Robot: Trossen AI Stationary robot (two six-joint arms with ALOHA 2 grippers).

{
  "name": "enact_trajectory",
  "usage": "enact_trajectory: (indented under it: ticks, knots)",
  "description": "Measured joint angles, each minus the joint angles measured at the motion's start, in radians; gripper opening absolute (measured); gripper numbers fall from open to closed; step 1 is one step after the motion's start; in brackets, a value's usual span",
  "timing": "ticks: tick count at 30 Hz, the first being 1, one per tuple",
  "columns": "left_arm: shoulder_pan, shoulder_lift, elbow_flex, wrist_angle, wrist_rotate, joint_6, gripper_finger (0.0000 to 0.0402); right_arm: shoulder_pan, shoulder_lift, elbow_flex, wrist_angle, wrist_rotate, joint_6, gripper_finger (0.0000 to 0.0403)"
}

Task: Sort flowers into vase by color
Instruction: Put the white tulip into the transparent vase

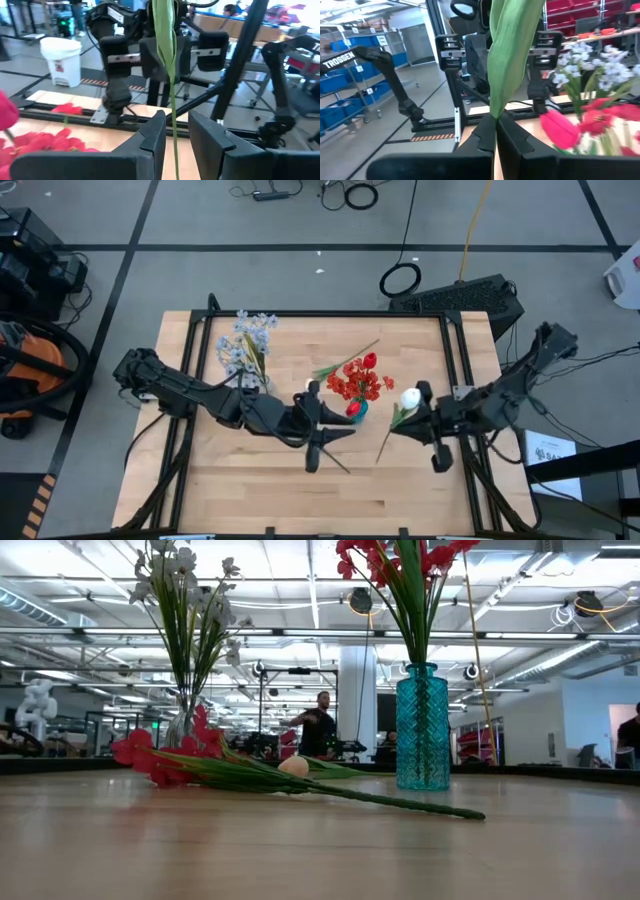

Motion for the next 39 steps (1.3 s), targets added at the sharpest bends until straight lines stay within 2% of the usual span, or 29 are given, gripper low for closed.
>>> enact_trajectory:
  ticks: [4, 13, 20, 28, 30, 35, 39]
  knots:
    - [0.001, 0.008, 0.000, -0.002, 0.010, 0.005, 0.0088, -0.036, 0.083, 0.006, 0.070, -0.026, -0.004, 0.0000]
    - [0.001, 0.014, 0.000, -0.007, 0.079, 0.020, 0.0088, -0.069, 0.292, 0.176, 0.009, -0.026, -0.024, 0.0000]
    - [-0.003, 0.014, 0.000, -0.031, 0.115, 0.018, 0.0088, -0.087, 0.369, 0.301, -0.106, -0.021, -0.031, 0.0000]
    - [-0.009, 0.013, 0.000, -0.031, 0.135, 0.019, 0.0086, -0.093, 0.406, 0.328, -0.104, -0.024, -0.022, 0.0000]
    - [-0.009, 0.013, 0.000, -0.030, 0.135, 0.019, 0.0075, -0.093, 0.406, 0.328, -0.100, -0.023, -0.020, 0.0000]
    - [-0.009, 0.013, 0.000, -0.030, 0.135, 0.019, 0.0015, -0.093, 0.406, 0.328, -0.098, -0.022, -0.002, 0.0000]
    - [-0.009, 0.013, 0.000, -0.030, 0.135, 0.019, 0.0013, -0.093, 0.405, 0.328, -0.099, -0.022, 0.020, 0.0000]
